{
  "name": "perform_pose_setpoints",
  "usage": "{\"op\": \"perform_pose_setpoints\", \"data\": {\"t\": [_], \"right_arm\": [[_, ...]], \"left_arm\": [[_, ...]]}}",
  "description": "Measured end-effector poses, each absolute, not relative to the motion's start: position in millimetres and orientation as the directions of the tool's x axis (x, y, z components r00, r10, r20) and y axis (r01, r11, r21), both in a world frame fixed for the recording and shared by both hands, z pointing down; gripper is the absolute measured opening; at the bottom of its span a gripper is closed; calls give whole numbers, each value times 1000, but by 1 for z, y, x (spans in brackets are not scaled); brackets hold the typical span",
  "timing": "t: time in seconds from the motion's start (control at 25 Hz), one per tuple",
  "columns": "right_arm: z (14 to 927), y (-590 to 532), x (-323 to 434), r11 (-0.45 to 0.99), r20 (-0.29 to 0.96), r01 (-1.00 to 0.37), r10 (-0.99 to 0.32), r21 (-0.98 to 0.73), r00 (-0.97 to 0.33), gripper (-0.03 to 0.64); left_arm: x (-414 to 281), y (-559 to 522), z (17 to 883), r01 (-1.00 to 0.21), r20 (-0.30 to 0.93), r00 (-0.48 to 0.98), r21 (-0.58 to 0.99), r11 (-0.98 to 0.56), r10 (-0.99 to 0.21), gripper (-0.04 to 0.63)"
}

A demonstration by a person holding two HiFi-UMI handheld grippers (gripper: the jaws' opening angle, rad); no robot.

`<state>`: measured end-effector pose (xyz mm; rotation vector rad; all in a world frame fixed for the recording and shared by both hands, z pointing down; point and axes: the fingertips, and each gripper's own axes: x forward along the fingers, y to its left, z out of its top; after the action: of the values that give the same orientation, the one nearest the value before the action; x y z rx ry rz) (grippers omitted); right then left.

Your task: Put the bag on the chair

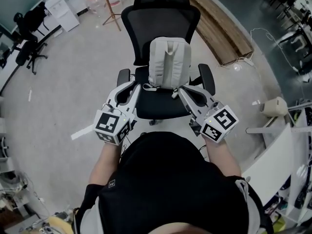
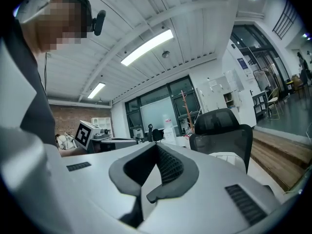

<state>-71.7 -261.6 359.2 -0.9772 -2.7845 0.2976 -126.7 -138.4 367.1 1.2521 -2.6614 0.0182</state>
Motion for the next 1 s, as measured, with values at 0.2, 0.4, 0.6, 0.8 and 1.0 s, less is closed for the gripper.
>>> {"op": "perform_pose_setpoints", "data": {"t": [0.2, 0.4, 0.6, 0.8, 1.0], "right_arm": [[360, -270, -79, 802, 105, 544, 580, -245, -808, 29], [366, -276, -81, 826, 127, 513, 549, -234, -826, 29], [369, -271, -74, 826, 144, 521, 555, -217, -819, 29], [371, -273, -69, 833, 150, 510, 544, -216, -826, 28], [367, -275, -62, 841, 161, 493, 530, -221, -833, 29]], "left_arm": [[-137, -124, 366, -755, 179, -633, 75, 652, -753, 44], [-140, -120, 372, -754, 203, -629, 78, 652, -751, 44], [-137, -111, 373, -743, 215, -640, 70, 665, -738, 44], [-134, -103, 376, -737, 223, -644, 76, 672, -732, 44], [-125, -106, 375, -742, 226, -637, 77, 666, -737, 44]]}}
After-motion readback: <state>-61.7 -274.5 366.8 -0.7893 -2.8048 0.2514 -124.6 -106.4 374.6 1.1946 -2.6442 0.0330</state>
